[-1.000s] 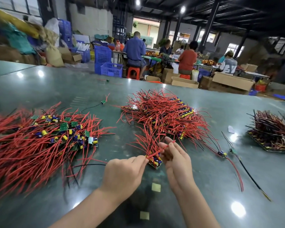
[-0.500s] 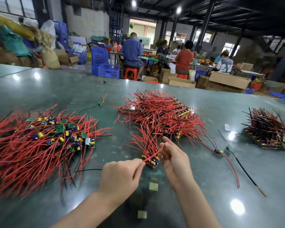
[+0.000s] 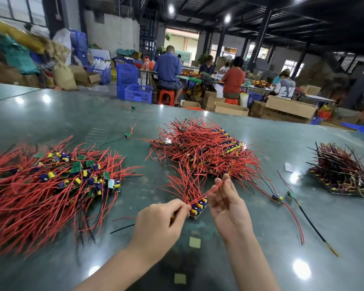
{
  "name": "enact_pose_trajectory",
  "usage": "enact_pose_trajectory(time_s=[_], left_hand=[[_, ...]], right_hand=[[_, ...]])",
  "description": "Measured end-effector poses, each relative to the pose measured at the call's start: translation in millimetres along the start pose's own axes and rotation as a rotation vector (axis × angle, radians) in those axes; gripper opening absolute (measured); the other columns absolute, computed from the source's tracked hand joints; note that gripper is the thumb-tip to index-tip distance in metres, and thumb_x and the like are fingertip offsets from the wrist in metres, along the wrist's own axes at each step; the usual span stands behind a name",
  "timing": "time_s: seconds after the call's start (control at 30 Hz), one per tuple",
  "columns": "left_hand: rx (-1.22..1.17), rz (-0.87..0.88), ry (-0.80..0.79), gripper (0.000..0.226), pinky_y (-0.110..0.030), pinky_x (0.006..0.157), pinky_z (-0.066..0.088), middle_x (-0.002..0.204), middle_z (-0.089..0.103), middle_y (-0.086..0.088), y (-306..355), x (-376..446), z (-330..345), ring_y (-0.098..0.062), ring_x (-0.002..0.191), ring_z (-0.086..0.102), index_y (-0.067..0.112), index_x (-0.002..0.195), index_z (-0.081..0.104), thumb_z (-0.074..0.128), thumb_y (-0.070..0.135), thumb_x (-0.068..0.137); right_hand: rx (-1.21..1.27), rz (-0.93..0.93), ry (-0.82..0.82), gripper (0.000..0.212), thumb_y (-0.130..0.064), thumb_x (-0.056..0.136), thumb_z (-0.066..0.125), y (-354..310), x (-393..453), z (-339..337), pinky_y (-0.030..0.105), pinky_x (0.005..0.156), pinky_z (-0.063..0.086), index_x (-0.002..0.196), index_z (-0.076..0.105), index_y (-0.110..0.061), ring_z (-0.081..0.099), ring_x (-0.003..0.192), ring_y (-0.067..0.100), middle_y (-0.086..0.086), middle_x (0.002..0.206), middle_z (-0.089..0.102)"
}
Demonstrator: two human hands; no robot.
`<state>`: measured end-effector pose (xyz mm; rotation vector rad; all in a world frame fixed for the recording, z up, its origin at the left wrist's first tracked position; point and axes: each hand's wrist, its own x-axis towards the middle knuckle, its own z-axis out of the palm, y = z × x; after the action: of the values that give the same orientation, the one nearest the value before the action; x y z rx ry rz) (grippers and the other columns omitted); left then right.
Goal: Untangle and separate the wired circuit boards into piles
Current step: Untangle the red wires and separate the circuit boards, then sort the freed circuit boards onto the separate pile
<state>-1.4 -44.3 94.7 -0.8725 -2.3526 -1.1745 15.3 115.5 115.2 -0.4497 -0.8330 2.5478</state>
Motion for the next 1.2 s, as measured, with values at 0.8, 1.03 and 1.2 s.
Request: enact_pose_trajectory(time_s=[0.8,1.03,1.2], left_hand=[[0.233,0.018,-0.101,0.046,-0.024,0.052,0.035,0.051,0.047,0.007,-15,8,-12,-0.013,0.068,0.058,0.039,0.102,0.050,0.022,0.070,0.083],[0.478,0.214,0.053,0.049,-0.018,0.037,0.014,0.033,0.041,0.001,-17,17,-25,-0.016,0.028,0.042,0.019,0.048,0.042,0.041,0.051,0.086],[0.658,0.203,0.275,0.049,-0.019,0.033,0.028,0.043,0.051,0.001,-39,28,-50,-0.019,0.034,0.051,0.017,0.055,0.053,0.038,0.047,0.090]], right_hand=[[0.171,-0.160,0.002,0.019,-0.019,0.073,0.060,-12,6,-6,0.014,0.052,0.049,0.062,0.075,-0.023,0.062,0.056,0.004,-0.004,0.067,0.069],[0.156,-0.166,-0.111,0.018,-0.022,0.075,0.059,-13,4,-4,0.017,0.059,0.051,0.066,0.074,-0.027,0.064,0.062,0.005,-0.009,0.071,0.069],[-0.459,-0.261,-0.140,0.021,-0.020,0.091,0.052,-12,6,-10,0.018,0.062,0.053,0.099,0.071,-0.026,0.065,0.068,0.004,-0.007,0.094,0.074]])
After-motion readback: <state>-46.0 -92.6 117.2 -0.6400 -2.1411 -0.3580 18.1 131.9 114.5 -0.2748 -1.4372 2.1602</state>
